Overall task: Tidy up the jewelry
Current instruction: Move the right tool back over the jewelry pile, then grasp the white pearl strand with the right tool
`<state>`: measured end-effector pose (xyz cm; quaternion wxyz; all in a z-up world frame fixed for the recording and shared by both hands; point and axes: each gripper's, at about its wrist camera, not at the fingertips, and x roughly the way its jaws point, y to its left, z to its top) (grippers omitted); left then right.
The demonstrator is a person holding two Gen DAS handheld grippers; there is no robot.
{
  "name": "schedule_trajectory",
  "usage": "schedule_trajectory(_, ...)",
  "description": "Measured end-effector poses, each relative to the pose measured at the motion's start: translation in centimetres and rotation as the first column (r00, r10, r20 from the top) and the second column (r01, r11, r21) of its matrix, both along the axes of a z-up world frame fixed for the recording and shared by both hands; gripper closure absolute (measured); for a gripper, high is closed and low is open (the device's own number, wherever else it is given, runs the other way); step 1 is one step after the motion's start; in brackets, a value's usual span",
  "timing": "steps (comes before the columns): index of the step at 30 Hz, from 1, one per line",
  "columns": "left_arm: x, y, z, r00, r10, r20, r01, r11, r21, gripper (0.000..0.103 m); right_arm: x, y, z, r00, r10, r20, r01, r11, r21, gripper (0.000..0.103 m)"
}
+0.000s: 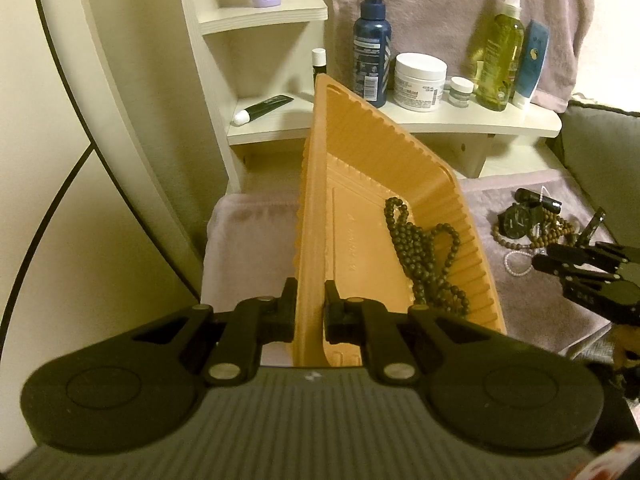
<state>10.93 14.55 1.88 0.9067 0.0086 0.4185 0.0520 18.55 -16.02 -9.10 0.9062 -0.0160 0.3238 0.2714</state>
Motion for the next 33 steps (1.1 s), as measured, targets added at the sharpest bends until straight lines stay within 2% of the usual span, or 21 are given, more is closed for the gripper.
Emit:
schedule_trajectory(4,0.0,0.1,0.0,1.000,0.003,-0.003,-0.003,1.000,-0.001,0.093,1.3,0.7,-0.8,0.998,-0.040,-0.046,0.039,0.999,-0.020,0.074)
schedule_trajectory(9,0.1,0.2,0.0,1.000,0.008,-0.006,-0.008,1.000,-0.005,0.093,1.2,1.6,-1.3,0.997,-0.068,-0.028,0.066,0.996,-0.067,0.074)
schedule_trajectory(10,0.1,0.2,0.0,1.000,0.008,-0.006,-0.008,1.000,-0.005,0.093,1.0,1.7,-1.3,0.997,-0.072,-0.024,0.070,0.995,-0.075,0.075)
schedule_trajectory(14,0.1,0.2,0.0,1.000,0.010,-0.006,-0.010,1.000,-0.006,0.093,0.4,1.7,-1.3,0.998,-0.056,-0.009,0.055,0.994,-0.095,0.095)
schedule_trajectory(17,0.1,0.2,0.0,1.000,0.009,-0.005,-0.009,1.000,-0.006,0.093,0.3,1.4,-1.0,0.999,-0.050,-0.012,0.049,0.995,-0.092,0.101)
schedule_trajectory(24,0.1,0.2,0.0,1.000,0.009,-0.002,-0.009,1.000,-0.008,0.093,-1.6,-0.2,1.1,1.000,-0.020,0.010,0.021,0.999,-0.040,0.101)
schedule_trajectory(33,0.1,0.1,0.0,1.000,0.010,0.003,-0.010,1.000,-0.009,0.093,-2.6,-2.8,5.8,0.998,-0.015,0.062,0.010,0.997,0.080,0.101)
